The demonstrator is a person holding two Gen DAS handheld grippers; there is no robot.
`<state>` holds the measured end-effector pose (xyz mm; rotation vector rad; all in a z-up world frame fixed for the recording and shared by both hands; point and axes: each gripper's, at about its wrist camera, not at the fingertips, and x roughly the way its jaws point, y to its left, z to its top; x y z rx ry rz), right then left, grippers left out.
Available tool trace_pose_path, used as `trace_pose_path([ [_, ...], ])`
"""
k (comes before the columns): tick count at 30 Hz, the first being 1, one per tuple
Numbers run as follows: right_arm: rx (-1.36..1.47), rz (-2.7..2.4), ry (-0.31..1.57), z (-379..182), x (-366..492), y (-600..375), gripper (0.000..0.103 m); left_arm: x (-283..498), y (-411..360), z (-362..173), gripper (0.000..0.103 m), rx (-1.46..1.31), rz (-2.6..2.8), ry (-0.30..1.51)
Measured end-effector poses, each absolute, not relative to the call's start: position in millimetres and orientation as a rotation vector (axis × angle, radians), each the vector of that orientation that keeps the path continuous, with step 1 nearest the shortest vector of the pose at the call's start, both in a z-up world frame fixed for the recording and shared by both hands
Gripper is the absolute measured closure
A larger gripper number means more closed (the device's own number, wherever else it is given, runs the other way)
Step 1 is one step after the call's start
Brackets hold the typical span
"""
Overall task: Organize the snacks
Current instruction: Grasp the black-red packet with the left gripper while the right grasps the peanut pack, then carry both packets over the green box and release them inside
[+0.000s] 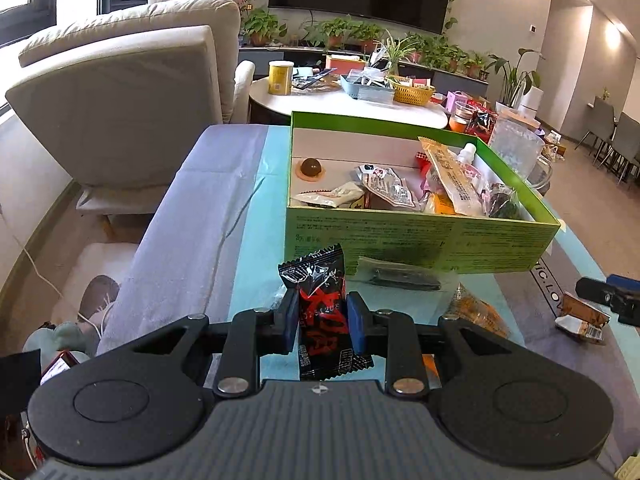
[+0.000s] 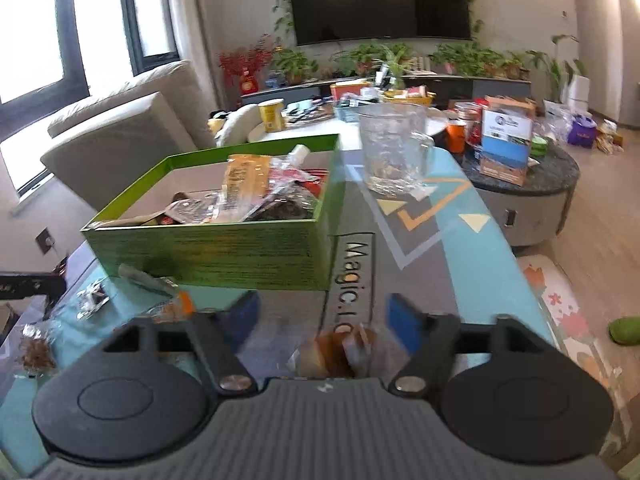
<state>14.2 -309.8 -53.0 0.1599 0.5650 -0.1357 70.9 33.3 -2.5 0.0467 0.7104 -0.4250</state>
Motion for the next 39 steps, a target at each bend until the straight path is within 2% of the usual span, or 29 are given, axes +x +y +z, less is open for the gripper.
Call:
trace_pose_path([
  [12,0.018,-0.111,0.71,-86.7,21.4,-289.9,0.05,72.6,29.8,-6.8,0.079,0.059,-0.428,0.731],
  [27,0.077,-0.136,0.648,-79.8,14.5,-294.1,0.05,68.0,23.6,-6.4,0.079,0.057,-0.446,0.73],
  [39,0.071,-0.057,0.461,-19.8,32.5,-281.0,0.05,74.6,10.8,21.4,0.079,0.053,-0.477,0.633],
])
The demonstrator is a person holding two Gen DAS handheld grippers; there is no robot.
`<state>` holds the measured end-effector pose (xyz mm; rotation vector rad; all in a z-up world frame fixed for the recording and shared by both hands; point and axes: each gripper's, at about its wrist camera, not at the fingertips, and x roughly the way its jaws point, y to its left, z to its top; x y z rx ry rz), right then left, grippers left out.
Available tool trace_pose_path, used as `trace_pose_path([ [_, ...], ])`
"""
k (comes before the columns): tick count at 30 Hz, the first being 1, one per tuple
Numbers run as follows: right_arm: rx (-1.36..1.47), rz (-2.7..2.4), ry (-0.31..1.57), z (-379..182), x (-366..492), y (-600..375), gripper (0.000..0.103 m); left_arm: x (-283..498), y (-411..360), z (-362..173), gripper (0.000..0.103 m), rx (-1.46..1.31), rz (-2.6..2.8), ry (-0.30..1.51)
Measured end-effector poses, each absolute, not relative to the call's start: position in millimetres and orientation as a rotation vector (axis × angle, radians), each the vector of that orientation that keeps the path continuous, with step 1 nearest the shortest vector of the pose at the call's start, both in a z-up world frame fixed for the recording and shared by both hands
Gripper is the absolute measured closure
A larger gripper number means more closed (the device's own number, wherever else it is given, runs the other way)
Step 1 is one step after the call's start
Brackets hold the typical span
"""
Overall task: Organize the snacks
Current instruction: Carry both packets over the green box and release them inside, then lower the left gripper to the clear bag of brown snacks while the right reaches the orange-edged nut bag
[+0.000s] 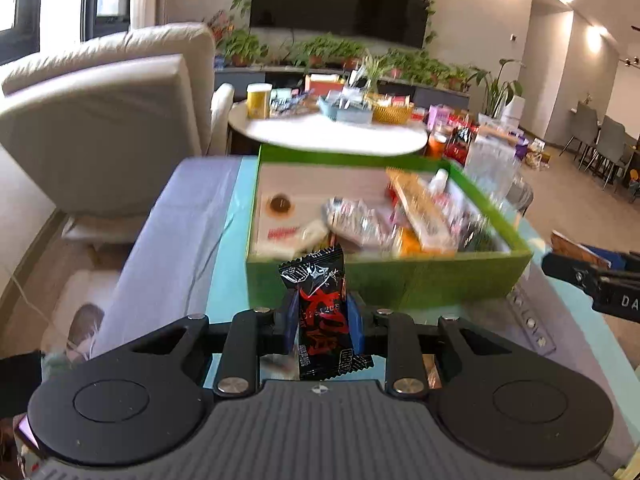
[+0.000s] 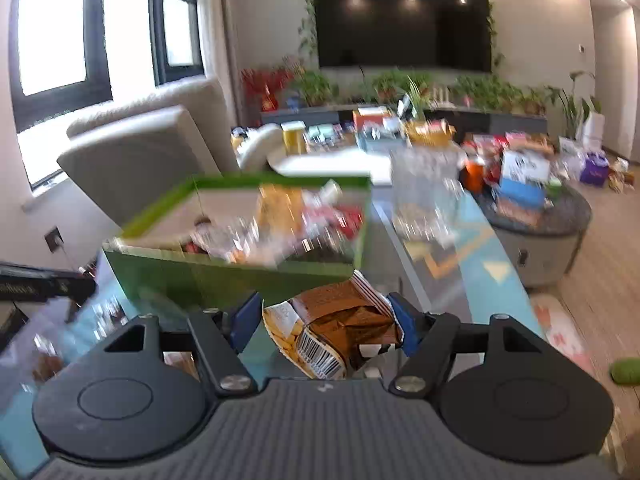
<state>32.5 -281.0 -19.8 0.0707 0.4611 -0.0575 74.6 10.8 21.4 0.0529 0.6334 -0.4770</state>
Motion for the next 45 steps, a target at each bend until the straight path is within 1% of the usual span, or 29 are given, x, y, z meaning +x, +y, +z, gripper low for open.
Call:
trace_pose_path([
  [5,0.035,-0.03,0.404,-0.8,52.6,-274.5,0.05,89.9,-0.2,41.2,0.079,0.054,-0.476,0.564],
  [12,0.061,-0.015,0.412,0.9,85.1,-279.8,0.05,123.8,-17.8,51.9,0.079,0.068,-0.465,0.543],
  [17,0.06,-0.006,0.415,0.8,100.3,-277.6,0.05,144.3,-30.0,51.3,0.079,0.093,-0.469,0.543],
  [25,0.081,-0.002,0.439,-9.1,127.9,-282.2,0.05,177.1,-45.8,36.4,0.079,0.126,-0.451,0.581],
  [28,0.093,-0.008,0.44,-14.1,137.3,-284.3,0.05,189.1,-50.0,28.8,0.077,0.131,-0.43,0.592],
  [29,0.097,-0.016,0.429,-16.3,139.1,-284.5,0.05,191.0,-50.5,26.3,0.073,0.134,-0.416,0.601],
  [30,0.099,-0.027,0.42,-19.3,139.9,-285.0,0.05,191.3,-50.2,24.2,0.065,0.137,-0.406,0.612],
  [32,0.091,-0.054,0.412,-22.9,136.7,-284.4,0.05,188.3,-47.9,21.3,0.057,0.137,-0.412,0.613],
  [38,0.092,-0.061,0.41,-24.5,124.0,-284.5,0.05,178.0,-40.3,20.8,0.057,0.143,-0.403,0.609],
  [45,0.082,-0.063,0.394,-16.6,107.0,-278.8,0.05,157.9,-14.1,35.1,0.056,0.123,-0.389,0.58],
])
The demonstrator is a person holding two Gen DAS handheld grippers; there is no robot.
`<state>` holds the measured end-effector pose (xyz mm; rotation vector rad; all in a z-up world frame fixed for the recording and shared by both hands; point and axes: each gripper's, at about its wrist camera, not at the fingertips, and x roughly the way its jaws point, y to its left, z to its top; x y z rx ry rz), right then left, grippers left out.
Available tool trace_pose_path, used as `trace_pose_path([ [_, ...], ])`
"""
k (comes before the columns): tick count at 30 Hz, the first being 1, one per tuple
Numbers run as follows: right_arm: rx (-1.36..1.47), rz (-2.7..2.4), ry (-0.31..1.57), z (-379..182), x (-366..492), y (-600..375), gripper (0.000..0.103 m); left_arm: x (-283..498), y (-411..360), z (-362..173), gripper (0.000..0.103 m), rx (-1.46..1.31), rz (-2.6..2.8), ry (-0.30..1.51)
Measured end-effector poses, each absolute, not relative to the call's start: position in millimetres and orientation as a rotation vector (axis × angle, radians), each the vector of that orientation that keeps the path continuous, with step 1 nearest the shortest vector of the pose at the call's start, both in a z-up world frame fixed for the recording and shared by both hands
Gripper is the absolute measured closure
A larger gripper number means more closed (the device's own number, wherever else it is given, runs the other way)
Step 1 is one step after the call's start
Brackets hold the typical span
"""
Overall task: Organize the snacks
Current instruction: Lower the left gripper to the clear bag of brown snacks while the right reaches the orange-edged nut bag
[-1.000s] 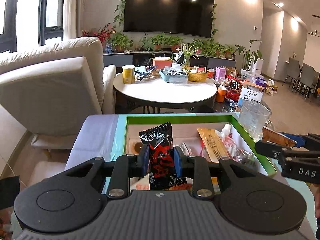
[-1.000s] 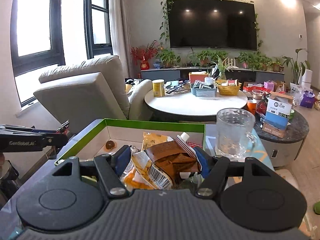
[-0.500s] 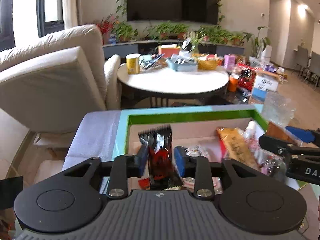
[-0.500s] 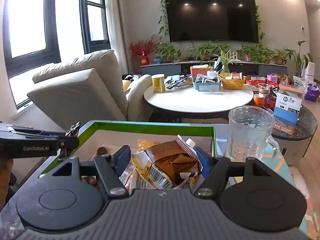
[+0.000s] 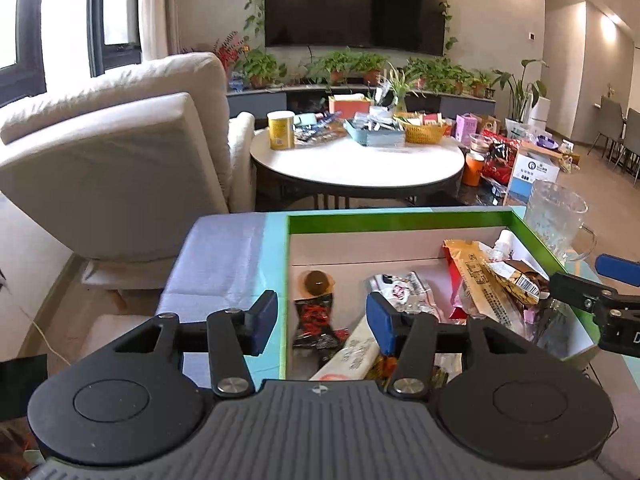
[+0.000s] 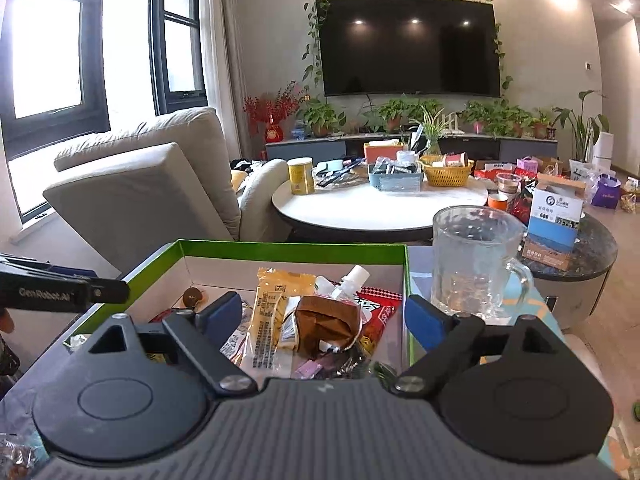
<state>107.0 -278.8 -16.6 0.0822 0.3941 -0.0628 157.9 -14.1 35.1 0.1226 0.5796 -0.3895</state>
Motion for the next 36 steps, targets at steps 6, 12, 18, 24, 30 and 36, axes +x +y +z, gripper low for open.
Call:
trace_pose_path([
  [6,0.065,-0.051,0.398,-15.3,93.2,-272.0,0.05,140.2,11.7,35.7,0.055,0.123,-0.369,0.59],
  [12,0.027,-0.026,0.388,-13.9,76.1,-258.0,0.05,118.1,37.5,26.0,0.055,0.104,-0.361,0.627],
  [18,-0.013,0.046,0.404,-17.2,58.7,-244.6,0.05,99.0,60.5,12.9,0.055,0.096,-0.335,0.67],
  [24,-0.073,0.18,0.493,-43.2,50.3,-219.9,0.05,77.1,76.5,5.8,0.055,0.053,-0.287,0.712],
  [30,-0.185,0.256,0.599,-78.8,52.0,-194.3,0.05,53.4,78.6,9.7,0.055,0.103,-0.308,0.697],
  [36,-0.174,0.241,0.632,-86.9,54.2,-191.6,0.05,46.0,80.9,6.3,0.055,0.075,-0.324,0.737],
])
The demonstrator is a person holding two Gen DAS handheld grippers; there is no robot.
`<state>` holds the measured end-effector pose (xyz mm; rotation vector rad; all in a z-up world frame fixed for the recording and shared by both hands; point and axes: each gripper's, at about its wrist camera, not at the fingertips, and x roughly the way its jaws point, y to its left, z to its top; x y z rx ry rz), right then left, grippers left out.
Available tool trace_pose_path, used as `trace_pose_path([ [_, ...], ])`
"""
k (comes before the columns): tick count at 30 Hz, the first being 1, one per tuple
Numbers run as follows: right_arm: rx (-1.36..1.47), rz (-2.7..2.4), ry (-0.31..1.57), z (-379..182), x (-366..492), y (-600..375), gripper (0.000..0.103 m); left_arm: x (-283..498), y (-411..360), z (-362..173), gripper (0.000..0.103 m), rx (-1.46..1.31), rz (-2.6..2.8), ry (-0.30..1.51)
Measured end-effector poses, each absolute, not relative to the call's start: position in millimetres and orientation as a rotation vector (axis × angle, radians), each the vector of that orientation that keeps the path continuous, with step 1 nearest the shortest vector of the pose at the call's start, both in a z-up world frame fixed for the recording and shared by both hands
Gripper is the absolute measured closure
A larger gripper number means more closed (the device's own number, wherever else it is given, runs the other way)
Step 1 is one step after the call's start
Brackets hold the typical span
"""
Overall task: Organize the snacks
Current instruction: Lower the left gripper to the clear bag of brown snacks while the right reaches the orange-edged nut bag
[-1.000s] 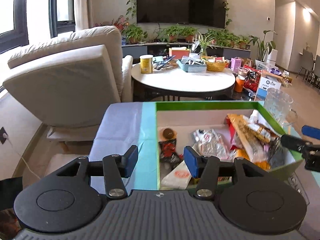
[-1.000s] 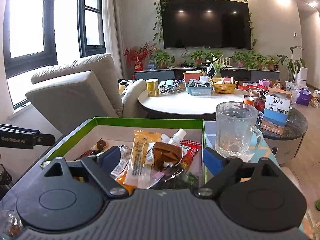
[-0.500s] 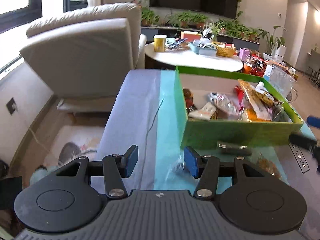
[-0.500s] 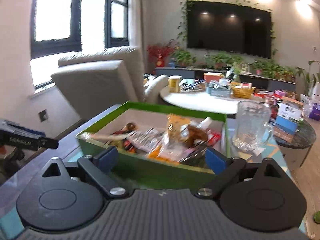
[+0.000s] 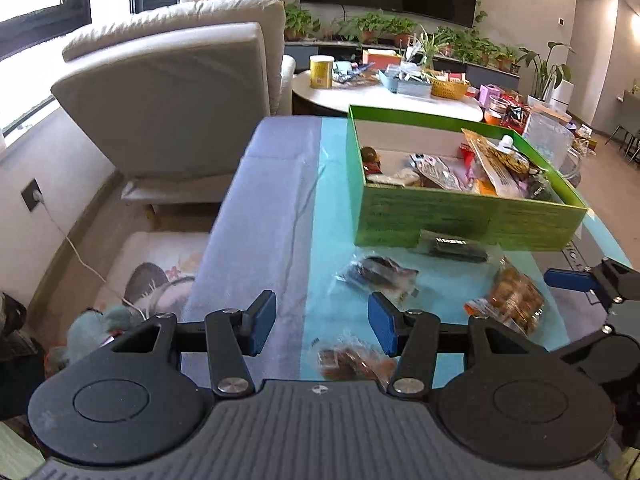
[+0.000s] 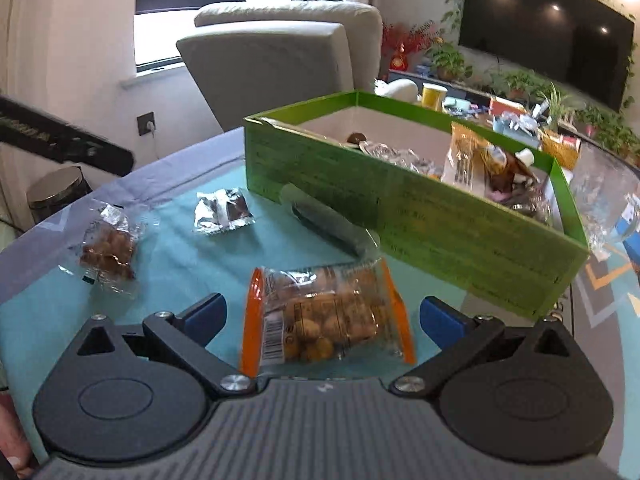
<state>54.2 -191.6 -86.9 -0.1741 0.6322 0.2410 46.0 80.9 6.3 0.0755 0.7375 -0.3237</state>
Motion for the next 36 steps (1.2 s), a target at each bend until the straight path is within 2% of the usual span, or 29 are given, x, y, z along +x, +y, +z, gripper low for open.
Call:
trace_pose_path([
  [11,-0.118,0.21,0.645,-91.5,55.4,-196.8,0.05,32.5,81.5,-2.0,0.054,0.056,-0.323,0.809],
  [16,-0.124,0.224,0.653,-94.1,59.3,-192.8,0.05,30.1,78.8,-5.2,0.048,0.035,-0.322,0.827],
  [22,-0.098,0.226,0.667,-94.2,62.4,-194.5,0.05,33.8,66.3,-19.2,0.048,0.057,-0.298,0.872],
  [26,-0.098,0.225,0.668,-93.7,62.4,-194.1,0.05,34.3,67.8,-24.8,0.041,0.04,-0.283,0.877],
  [36,-0.096,0.216,0.675,-92.8,63.1,-193.2,0.05,34.7,61.5,-35.9,0.043,0.043,-0.325,0.885],
])
